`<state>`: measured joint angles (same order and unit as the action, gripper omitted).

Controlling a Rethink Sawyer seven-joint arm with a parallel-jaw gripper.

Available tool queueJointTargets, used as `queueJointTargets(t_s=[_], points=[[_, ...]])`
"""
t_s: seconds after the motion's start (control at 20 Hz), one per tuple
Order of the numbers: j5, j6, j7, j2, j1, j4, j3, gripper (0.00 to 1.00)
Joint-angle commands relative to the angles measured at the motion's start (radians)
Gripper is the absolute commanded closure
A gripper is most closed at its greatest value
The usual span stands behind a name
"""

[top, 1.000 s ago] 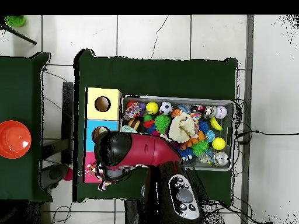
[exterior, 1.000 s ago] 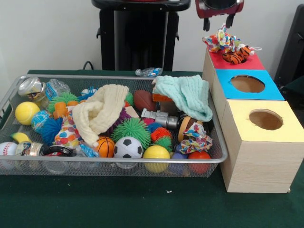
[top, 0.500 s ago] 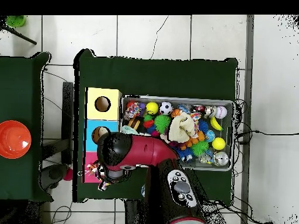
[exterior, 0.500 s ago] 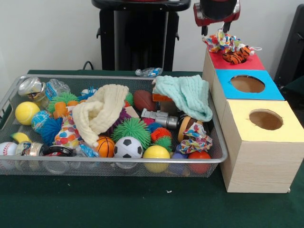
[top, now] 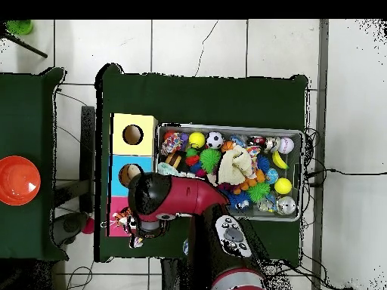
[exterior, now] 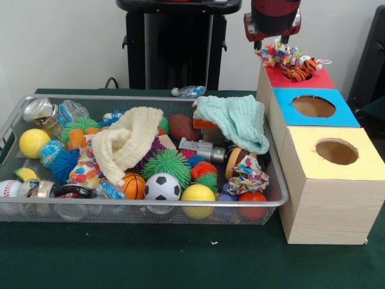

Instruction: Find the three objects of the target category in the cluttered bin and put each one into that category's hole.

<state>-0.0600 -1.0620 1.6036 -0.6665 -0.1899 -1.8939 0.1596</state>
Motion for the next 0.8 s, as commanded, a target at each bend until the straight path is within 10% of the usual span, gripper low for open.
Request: queueJointTargets(t_s=[0.05, 0.6, 0.65, 0.8], points=[[-0.053, 0.126, 0.117, 0.035, -0.022, -0.044, 0.044, 0.00], [-0.145, 0.217, 0.122, 0.010, -0.037, -0.111, 0.057, 0.00], [-0.152, 0.223, 0.130, 0.009, -0.035, -0.113, 0.055, 1.00], [-0.115, 0.247, 0.109, 0.002, -0.028, -0.075, 0.047, 1.00]])
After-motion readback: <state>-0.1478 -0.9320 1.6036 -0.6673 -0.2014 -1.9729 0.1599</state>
